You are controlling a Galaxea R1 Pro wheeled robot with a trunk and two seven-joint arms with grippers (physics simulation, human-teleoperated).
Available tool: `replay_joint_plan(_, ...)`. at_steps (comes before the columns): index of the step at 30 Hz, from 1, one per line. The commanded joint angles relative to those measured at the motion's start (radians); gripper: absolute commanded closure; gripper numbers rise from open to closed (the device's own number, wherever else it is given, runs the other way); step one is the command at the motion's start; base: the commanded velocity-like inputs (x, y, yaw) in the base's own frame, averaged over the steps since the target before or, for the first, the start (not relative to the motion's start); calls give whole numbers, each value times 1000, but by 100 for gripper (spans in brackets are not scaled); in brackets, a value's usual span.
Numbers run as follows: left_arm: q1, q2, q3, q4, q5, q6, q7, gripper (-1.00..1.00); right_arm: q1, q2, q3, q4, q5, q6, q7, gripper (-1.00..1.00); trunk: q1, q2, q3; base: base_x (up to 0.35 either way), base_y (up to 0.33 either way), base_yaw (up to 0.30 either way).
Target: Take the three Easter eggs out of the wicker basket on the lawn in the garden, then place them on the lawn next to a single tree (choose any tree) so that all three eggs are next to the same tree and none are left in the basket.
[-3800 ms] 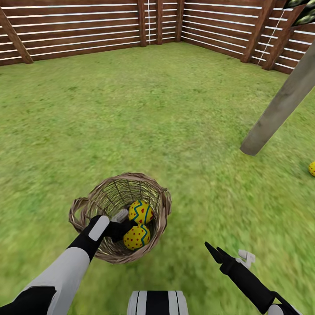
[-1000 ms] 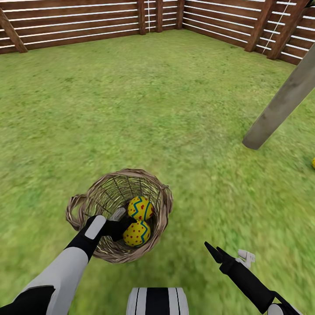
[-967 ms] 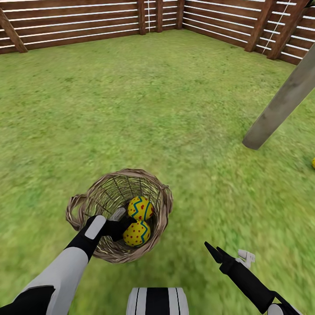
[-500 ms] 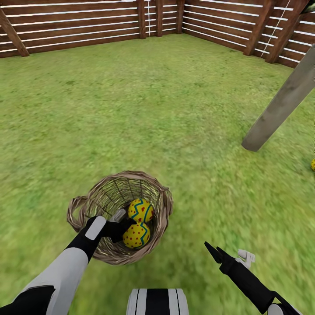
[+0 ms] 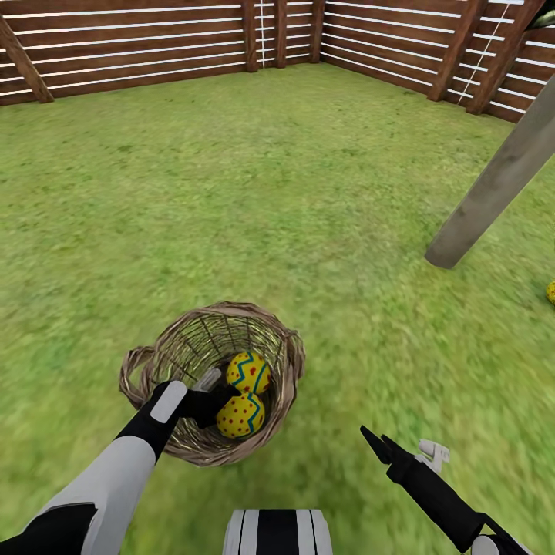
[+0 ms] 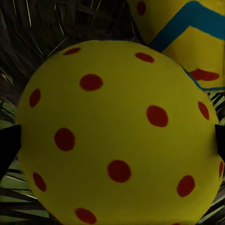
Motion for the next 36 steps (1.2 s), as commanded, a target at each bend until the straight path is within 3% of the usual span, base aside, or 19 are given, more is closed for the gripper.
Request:
replay_joint_plan(1, 0, -1, 6, -1, 10, 12, 11, 100, 0, 1, -2, -1, -6, 8, 1, -100, -1, 0, 3, 0, 0, 0)
replay_joint_plan(23, 0, -1, 6, -1, 12, 29, 34, 100, 0, 1, -2, -1, -6, 7, 1, -100, -3, 1, 27, 0, 0, 0)
replay_joint_plan(36, 0, -1, 6, -3, 13, 30, 60, 100, 0, 1, -2, -1, -6, 8, 1, -100, -9, 4, 73, 0, 0, 0)
